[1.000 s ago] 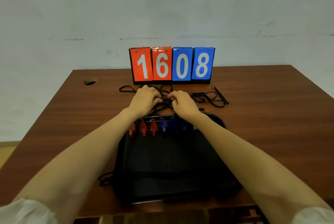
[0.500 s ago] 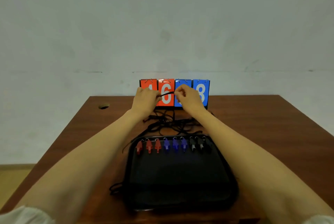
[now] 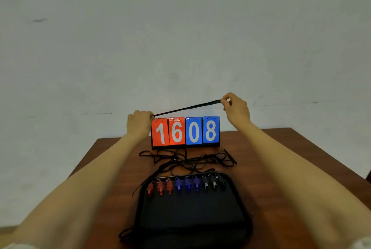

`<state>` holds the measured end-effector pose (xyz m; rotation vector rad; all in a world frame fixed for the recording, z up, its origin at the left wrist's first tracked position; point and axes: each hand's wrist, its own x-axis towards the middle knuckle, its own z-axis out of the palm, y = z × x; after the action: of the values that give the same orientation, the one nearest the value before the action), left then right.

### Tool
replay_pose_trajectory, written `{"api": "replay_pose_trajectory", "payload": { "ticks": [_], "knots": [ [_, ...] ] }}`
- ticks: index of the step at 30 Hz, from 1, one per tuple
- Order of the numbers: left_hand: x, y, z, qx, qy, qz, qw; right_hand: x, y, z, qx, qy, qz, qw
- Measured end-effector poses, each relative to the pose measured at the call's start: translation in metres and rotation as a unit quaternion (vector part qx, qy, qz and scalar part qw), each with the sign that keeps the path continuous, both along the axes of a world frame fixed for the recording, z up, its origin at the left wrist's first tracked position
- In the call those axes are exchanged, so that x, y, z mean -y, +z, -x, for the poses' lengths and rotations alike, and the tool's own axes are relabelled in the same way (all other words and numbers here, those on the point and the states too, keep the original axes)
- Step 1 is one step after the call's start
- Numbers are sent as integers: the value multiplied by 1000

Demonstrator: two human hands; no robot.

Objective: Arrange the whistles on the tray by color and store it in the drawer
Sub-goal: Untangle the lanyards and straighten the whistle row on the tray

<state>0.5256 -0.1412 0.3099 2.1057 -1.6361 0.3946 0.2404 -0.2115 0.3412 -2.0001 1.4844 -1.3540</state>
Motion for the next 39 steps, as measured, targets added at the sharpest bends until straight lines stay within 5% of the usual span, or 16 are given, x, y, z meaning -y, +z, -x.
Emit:
{"api": "replay_pose_trajectory", "payload": {
  "ticks": [6, 15, 39],
  "knots": [
    [-27, -14, -15, 49, 25, -9, 998, -14, -18, 24, -54, 22, -51, 997],
    [-95, -56, -3, -119, 13, -36, 992, -53, -56, 48, -80, 50, -124, 988],
    [-179, -173, 5, -158, 48, -167, 972, -120, -170, 88, -224, -3, -276, 935]
  ]
}}
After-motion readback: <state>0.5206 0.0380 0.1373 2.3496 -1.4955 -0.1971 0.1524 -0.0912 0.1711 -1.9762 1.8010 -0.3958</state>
